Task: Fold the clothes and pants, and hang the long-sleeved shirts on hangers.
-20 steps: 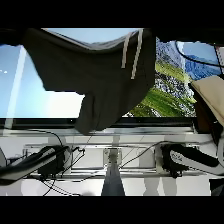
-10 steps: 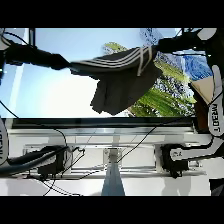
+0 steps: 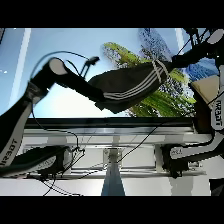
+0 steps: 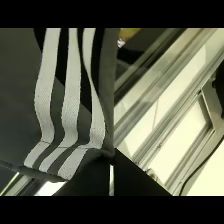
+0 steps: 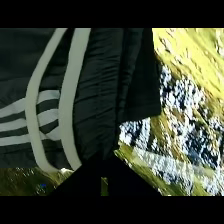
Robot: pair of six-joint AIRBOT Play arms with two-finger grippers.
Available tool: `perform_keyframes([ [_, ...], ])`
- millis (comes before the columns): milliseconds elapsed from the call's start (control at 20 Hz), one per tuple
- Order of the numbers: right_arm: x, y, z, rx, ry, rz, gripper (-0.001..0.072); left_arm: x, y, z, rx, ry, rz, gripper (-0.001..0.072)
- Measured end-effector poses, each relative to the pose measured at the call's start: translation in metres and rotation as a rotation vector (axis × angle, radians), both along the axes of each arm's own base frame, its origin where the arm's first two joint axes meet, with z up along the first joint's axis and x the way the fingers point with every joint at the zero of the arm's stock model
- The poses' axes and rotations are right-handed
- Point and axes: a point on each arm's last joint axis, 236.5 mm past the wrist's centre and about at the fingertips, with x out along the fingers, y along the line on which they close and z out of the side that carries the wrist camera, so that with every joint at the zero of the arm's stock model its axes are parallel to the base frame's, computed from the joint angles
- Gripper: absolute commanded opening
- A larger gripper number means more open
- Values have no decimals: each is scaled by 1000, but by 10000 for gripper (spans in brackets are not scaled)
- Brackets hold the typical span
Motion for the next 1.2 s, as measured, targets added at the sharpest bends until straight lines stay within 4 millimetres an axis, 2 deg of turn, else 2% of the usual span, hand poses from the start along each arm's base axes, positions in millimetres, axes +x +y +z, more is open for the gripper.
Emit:
perform_keyframes([
  [50, -4, -3, -4, -10, 21, 7, 543, -9, -10, -8, 5, 1, -14, 689],
  [100, -6, -5, -6, -14, 33, 9, 568, -18, -19, -15, 10, 1, -31, 695],
  [200, -1, -6, -9, -18, 24, 6, 567, -30, -31, -26, 18, 2, -49, 694],
  [400, 27, -8, -19, 1, -56, -59, 566, -35, -40, -39, 29, 1, -51, 693],
  [550, 41, -17, -45, 20, -47, -142, 567, -35, -41, -44, 33, 3, -48, 693],
  [700, 44, -31, -78, 61, 12, -224, 567, -34, -42, -45, 34, 0, -44, 693],
  [800, 48, -37, -93, 128, 37, -289, 567, -34, -42, -46, 35, 1, -43, 692],
  [1000, 62, -42, -106, 323, 46, -422, 568, -33, -42, -50, 40, 6, -41, 692],
  [1100, 65, -41, -113, 384, 58, -458, 592, -33, -42, -52, 43, 10, -40, 692],
  [1200, 63, -29, -120, 443, 95, -458, 592, -33, -42, -55, 48, 16, -39, 692],
])
